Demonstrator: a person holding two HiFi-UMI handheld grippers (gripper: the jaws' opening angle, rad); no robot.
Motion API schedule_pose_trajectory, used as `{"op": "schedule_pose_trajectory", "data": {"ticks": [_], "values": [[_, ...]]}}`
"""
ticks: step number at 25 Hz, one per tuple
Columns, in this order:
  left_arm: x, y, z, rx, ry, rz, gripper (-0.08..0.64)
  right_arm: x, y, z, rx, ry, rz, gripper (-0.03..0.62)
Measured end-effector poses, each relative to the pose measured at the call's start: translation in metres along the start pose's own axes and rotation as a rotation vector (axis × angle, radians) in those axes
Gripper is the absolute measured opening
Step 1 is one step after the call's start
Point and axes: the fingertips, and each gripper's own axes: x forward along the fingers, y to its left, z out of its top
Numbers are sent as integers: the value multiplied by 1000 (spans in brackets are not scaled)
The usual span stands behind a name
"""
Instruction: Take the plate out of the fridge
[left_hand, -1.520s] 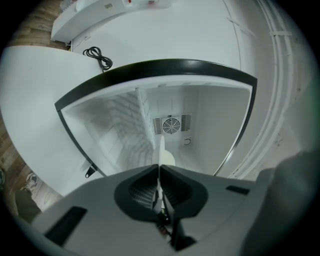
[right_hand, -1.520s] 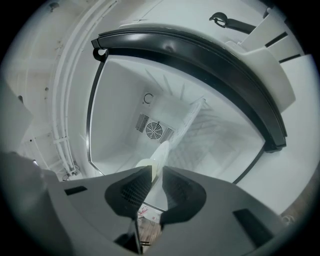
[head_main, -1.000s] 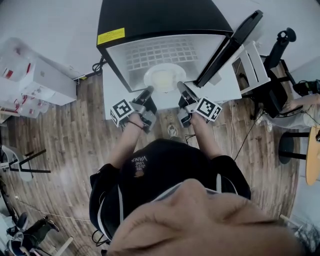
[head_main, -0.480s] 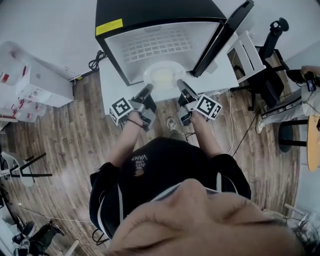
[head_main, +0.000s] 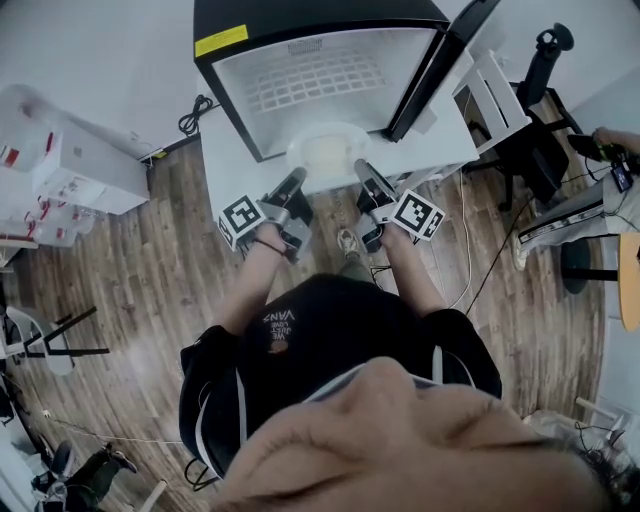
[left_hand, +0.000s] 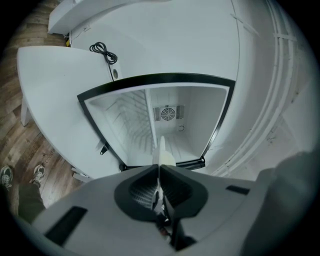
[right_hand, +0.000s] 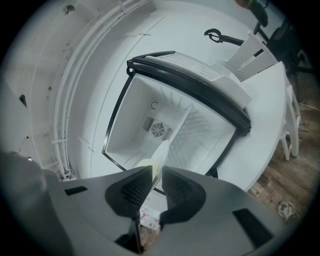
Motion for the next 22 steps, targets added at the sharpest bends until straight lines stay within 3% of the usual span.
{"op": "schedule_pose_trajectory", "data": {"ticks": [22], "values": [[-22,-3,-12,-14,32,-20,28,-20,14,-15,-11,-33,-12,66]]}}
